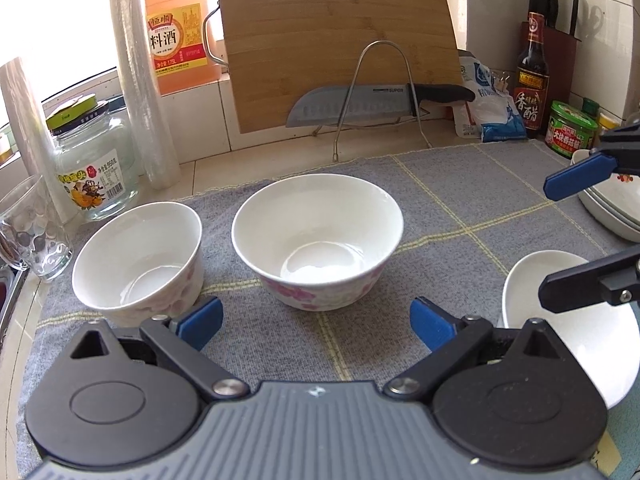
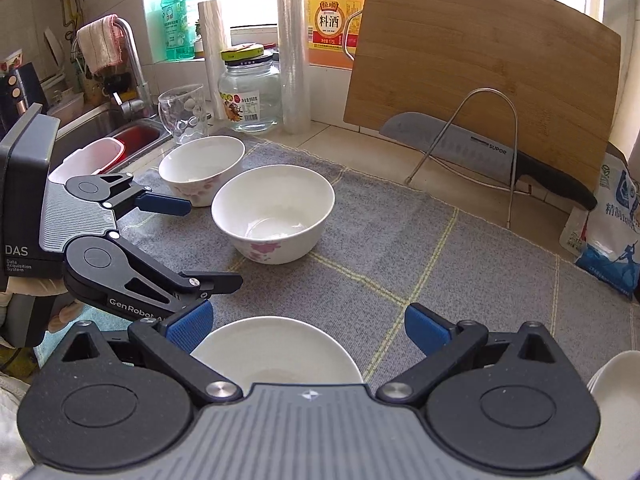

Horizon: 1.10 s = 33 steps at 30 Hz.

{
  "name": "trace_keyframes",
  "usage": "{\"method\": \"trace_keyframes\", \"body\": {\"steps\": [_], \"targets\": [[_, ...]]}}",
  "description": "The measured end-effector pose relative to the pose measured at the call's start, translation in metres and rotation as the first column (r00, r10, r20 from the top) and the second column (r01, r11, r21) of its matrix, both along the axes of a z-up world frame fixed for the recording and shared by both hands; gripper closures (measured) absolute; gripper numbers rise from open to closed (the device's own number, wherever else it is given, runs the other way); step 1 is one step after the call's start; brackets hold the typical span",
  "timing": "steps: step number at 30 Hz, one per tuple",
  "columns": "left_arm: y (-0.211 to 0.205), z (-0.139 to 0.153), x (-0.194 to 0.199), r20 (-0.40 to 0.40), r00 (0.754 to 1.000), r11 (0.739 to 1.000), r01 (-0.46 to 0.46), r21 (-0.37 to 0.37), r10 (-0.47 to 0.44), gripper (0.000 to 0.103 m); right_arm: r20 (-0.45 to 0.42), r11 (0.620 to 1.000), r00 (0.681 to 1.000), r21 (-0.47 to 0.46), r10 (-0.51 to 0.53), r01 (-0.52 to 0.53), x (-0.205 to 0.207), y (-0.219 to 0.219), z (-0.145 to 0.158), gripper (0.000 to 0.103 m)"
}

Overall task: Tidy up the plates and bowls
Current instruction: 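Move the right tool to the plain white bowl and close on its rim, then lift the bowl with the right tool and carry it over the pink-flowered bowl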

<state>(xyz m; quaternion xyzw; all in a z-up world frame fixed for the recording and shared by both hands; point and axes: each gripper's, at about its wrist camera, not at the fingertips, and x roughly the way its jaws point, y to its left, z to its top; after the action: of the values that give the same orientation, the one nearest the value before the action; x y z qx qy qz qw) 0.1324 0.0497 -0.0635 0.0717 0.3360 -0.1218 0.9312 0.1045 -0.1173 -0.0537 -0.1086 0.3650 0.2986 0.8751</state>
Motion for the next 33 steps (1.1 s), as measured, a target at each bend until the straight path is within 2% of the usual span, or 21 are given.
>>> {"method": "trace_keyframes", "body": {"steps": [6, 17, 23, 33], "targets": [[-0.003, -0.003, 0.012, 0.015, 1.0, 1.0, -0.009, 0.016, 0.009, 0.004, -0.01, 0.997, 0.997, -0.013, 0.08, -0.081, 0.035, 0.023, 0.004, 0.0], [-0.003, -0.003, 0.022, 0.017, 1.0, 1.0, -0.001, -0.013, 0.001, 0.004, -0.048, 0.98, 0.979, -0.024, 0.198, -0.199, 0.088, 0.055, -0.001, 0.0], [-0.003, -0.002, 0.023, 0.024, 1.0, 1.0, 0.008, -0.025, -0.007, 0.005, -0.095, 0.975, 0.971, -0.016, 0.22, -0.223, 0.11, 0.068, -0.009, 0.001], [-0.002, -0.005, 0.029, 0.012, 1.0, 0.999, 0.014, -0.039, -0.014, 0.008, -0.141, 0.972, 0.963, -0.002, 0.23, -0.233, 0.127, 0.078, -0.018, 0.008]]}}
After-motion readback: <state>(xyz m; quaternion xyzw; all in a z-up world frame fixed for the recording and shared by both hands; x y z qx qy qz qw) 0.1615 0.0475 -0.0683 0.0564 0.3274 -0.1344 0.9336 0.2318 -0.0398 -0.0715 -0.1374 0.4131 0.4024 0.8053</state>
